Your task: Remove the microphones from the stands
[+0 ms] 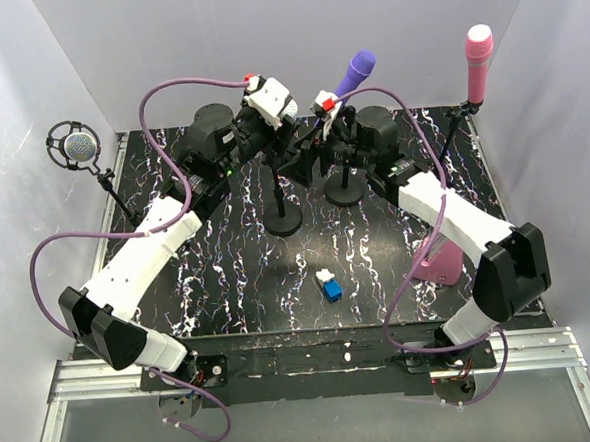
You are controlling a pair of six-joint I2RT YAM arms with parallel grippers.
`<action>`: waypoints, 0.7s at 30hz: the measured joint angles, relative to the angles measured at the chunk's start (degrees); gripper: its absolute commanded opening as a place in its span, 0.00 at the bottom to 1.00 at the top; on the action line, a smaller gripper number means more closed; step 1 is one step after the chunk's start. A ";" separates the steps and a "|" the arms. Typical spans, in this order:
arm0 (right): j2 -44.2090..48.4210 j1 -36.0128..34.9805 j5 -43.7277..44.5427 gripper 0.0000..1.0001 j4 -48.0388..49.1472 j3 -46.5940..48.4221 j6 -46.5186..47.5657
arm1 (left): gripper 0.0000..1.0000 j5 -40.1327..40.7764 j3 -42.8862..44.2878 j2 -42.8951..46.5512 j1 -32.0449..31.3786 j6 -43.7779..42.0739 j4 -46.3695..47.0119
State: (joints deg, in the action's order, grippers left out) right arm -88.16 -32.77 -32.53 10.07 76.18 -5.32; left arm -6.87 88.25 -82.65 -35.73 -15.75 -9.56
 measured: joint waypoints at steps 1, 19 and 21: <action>-0.90 0.00 -0.13 0.96 0.44 0.15 -0.11 | 0.00 0.04 0.00 0.00 0.00 0.04 -0.07; -5.33 -0.66 -1.11 0.89 7.65 0.50 -0.74 | 0.00 0.68 1.49 -0.04 0.74 0.87 -2.49; -5.53 -0.92 -1.11 0.86 7.91 0.66 -0.68 | 0.00 0.74 1.49 -0.07 0.74 0.94 -2.49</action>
State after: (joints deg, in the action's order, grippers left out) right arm -93.69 -33.69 -33.65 17.98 76.84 -6.00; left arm -6.13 89.73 -82.72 -34.98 -14.81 -12.05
